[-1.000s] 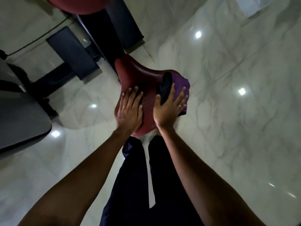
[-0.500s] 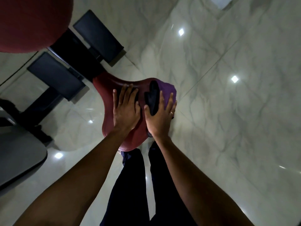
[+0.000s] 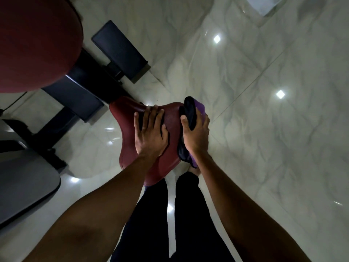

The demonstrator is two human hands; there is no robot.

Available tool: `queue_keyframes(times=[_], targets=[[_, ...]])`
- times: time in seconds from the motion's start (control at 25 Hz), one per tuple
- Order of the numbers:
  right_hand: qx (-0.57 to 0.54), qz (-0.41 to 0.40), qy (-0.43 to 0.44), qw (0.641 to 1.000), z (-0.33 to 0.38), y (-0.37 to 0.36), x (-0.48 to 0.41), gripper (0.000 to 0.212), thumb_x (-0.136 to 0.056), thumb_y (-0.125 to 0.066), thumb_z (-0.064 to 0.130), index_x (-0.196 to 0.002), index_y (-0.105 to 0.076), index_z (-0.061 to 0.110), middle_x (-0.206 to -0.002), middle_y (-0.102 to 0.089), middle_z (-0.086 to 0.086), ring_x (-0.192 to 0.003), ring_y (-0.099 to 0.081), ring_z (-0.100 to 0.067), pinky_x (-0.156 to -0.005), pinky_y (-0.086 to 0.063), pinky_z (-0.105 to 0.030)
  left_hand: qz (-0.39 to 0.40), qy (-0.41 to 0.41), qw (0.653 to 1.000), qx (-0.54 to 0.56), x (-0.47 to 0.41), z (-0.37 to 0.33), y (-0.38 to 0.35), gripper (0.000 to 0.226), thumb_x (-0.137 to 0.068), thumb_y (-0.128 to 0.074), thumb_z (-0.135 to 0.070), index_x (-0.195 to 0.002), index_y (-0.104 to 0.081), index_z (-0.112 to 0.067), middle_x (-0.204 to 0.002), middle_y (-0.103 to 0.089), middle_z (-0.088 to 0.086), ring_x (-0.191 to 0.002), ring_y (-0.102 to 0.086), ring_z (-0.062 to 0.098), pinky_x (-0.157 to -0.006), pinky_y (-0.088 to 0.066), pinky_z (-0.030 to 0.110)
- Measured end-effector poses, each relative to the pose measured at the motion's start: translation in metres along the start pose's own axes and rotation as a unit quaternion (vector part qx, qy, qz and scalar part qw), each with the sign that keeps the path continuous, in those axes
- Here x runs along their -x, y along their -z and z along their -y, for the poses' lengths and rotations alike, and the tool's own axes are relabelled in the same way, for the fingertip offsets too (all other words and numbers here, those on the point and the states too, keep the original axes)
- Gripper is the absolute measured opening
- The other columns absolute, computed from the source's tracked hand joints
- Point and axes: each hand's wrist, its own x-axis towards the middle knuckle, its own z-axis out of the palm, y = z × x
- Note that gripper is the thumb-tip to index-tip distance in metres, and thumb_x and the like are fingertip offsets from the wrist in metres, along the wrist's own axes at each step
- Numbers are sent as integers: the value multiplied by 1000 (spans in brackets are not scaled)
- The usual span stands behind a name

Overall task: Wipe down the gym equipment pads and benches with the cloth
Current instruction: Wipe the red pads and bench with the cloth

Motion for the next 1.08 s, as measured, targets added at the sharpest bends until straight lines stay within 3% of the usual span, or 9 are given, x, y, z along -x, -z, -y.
queue_keyframes(times=[0.16, 0.28, 0.36, 0.52, 0.6, 0.72, 0.84, 0.96, 1.08], targets=[[198, 23, 117, 973, 52, -19, -30, 58, -100, -31, 65, -148, -45, 37, -161, -35, -8, -140, -38, -40, -116, -26, -58, 6, 2, 1000, 1, -1, -1, -1, 53, -100, -45, -31, -149, -44, -14, -160, -39, 7, -154, -23, 22, -126, -3, 53], [257, 60, 198, 944, 85, -29, -46, 49, -99, -37, 58, -127, -64, 29, -138, -57, -6, -123, -52, -37, -105, -35, -54, 7, 2, 1000, 1, 0, -2, -2, 49, -99, -49, -29, -144, -48, -8, -157, -42, 12, -152, -26, 24, -126, -4, 54], [260, 74, 225, 936, 76, -19, -53, 50, -96, -39, 63, -126, -62, 30, -131, -60, -4, -115, -58, -36, -96, -45, -50, 7, 8, 1000, 1, -3, -1, 0, 51, -99, -47, -30, -146, -47, -10, -157, -43, 10, -153, -25, 23, -126, -3, 53], [173, 15, 188, 967, 23, 0, -37, 63, -93, -42, 67, -144, -49, 30, -144, -50, -4, -114, -60, -36, -87, -54, -47, 2, 0, 1000, 10, -1, -1, -1, 56, -97, -46, -33, -150, -45, -15, -158, -42, 5, -153, -26, 23, -126, -4, 53], [138, 9, 141, 980, 2, 4, -25, 69, -94, -39, 67, -152, -39, 30, -155, -40, -8, -127, -54, -35, -98, -52, -51, -1, 4, 1000, 19, -4, 0, 0, 56, -97, -45, -33, -150, -46, -15, -158, -42, 6, -152, -27, 24, -126, -5, 53], [179, -3, 128, 975, -5, -1, -5, 69, -96, -40, 63, -157, -30, 33, -163, -29, -12, -138, -44, -37, -109, -44, -54, 3, -1, 1000, 15, -2, 0, -1, 57, -97, -44, -33, -150, -45, -14, -159, -40, 7, -153, -26, 25, -126, -3, 53], [243, -18, 172, 955, 32, -23, -9, 63, -96, -40, 59, -152, -44, 30, -160, -37, -14, -141, -41, -43, -114, -33, -59, 4, 3, 999, 32, -3, 0, -2, 52, -100, -44, -32, -148, -46, -13, -158, -41, 7, -153, -26, 25, -126, -3, 53], [248, -45, 232, 939, 33, -28, -25, 61, -94, -43, 60, -145, -55, 28, -152, -49, -13, -132, -50, -41, -109, -39, -56, 7, 0, 1000, 27, -1, 1, -3, 51, -99, -44, -31, -147, -47, -13, -158, -42, 7, -152, -27, 25, -126, -3, 53], [199, -87, 154, 964, 13, -22, -22, 64, -94, -49, 62, -147, -50, 27, -153, -47, -10, -125, -56, -36, -100, -49, -50, 18, -4, 1000, 11, -2, 2, -4, 58, -97, -42, -33, -152, -42, -12, -161, -37, 6, -153, -24, 23, -126, 1, 52]])
